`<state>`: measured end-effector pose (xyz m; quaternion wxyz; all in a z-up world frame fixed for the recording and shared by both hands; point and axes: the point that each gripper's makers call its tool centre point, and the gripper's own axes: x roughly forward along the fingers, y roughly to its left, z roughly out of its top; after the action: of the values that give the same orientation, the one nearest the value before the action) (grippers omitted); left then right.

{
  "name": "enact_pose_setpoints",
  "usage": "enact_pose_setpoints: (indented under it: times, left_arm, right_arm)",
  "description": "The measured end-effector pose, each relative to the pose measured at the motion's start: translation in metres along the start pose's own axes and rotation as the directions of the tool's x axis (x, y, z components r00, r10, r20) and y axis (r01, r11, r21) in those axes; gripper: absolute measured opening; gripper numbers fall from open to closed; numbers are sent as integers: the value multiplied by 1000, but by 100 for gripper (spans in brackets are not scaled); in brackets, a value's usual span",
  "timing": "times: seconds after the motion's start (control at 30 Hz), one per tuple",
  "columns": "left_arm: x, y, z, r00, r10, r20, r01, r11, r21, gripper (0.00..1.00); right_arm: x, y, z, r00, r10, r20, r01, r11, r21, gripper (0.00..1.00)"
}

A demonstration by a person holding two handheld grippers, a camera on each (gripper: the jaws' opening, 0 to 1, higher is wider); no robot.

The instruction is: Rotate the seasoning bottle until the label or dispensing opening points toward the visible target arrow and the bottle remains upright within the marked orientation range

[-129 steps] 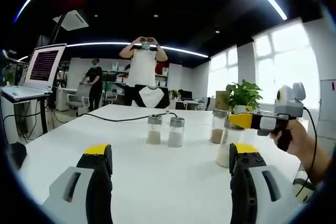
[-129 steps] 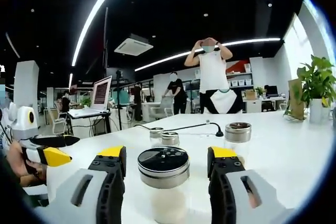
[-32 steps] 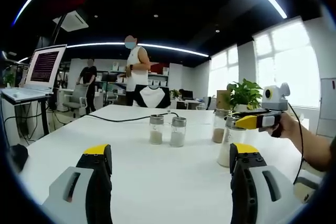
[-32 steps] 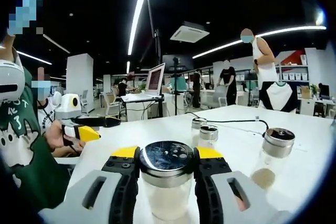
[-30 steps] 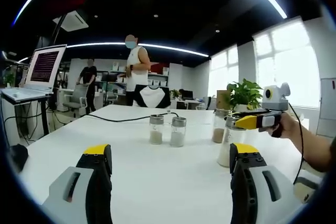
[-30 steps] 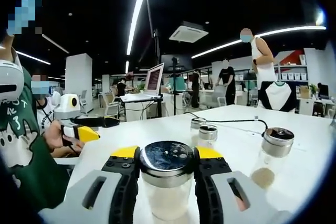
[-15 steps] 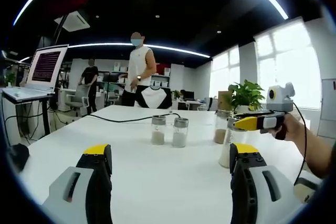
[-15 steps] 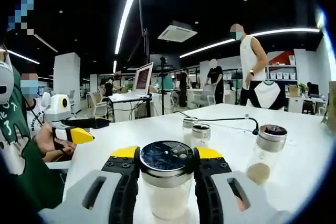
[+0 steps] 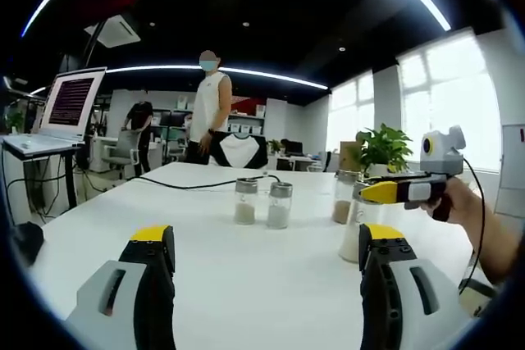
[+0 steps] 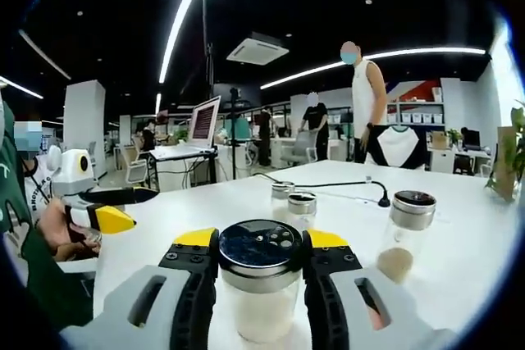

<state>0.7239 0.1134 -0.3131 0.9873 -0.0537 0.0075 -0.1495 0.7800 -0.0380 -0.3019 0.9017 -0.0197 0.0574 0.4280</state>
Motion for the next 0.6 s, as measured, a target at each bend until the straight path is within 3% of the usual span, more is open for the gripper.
enact_pose_setpoints:
  times: [0.33,0.6]
  left_arm:
    - [1,1,-2,1000,-3,-5,3,1000,-5,98]
    - [1,0,-3,1000,-6,-11,6,1000,-4,98]
  right_arm:
    - [0,-5,0,995,-100,6,100,995,13,39]
    - [-1,-6,1,993,-120,14,120,993,20,39]
